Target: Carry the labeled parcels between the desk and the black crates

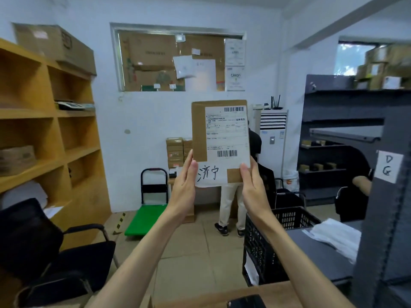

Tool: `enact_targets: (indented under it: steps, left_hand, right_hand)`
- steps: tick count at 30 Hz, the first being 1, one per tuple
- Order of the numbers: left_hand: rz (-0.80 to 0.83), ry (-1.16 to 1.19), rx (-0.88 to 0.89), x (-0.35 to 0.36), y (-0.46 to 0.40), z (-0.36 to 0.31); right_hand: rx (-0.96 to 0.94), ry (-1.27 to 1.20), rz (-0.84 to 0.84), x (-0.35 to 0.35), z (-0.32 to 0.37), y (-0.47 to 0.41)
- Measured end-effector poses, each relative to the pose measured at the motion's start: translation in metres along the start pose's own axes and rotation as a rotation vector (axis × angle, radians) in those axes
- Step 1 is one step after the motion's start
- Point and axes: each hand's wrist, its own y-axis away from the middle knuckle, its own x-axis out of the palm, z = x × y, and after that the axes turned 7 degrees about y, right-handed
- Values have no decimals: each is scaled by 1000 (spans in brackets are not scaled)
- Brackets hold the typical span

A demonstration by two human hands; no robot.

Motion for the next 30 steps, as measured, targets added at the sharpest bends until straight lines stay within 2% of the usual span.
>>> enact_targets:
  steps: [12, 19, 24, 27, 30]
  left_hand:
    - [-37, 2, 29, -29, 9, -4]
    - [-124, -25, 34, -64, 12, -17]
    - [-294, -83, 47, -116, 31, -40]
    - [-417, -137, 49, -155, 51, -56]
    - [-590, -185, 36, -183, 90, -73]
  right_hand:
    - [-19, 7, 10, 26, 9, 14]
    - [-43, -42, 90, 65, 16, 4]
    - [-59, -150, 250, 120, 29, -1]
    - [-30, -294, 385, 161, 38, 7]
    - [-65, -372, 512, 207, 47, 27]
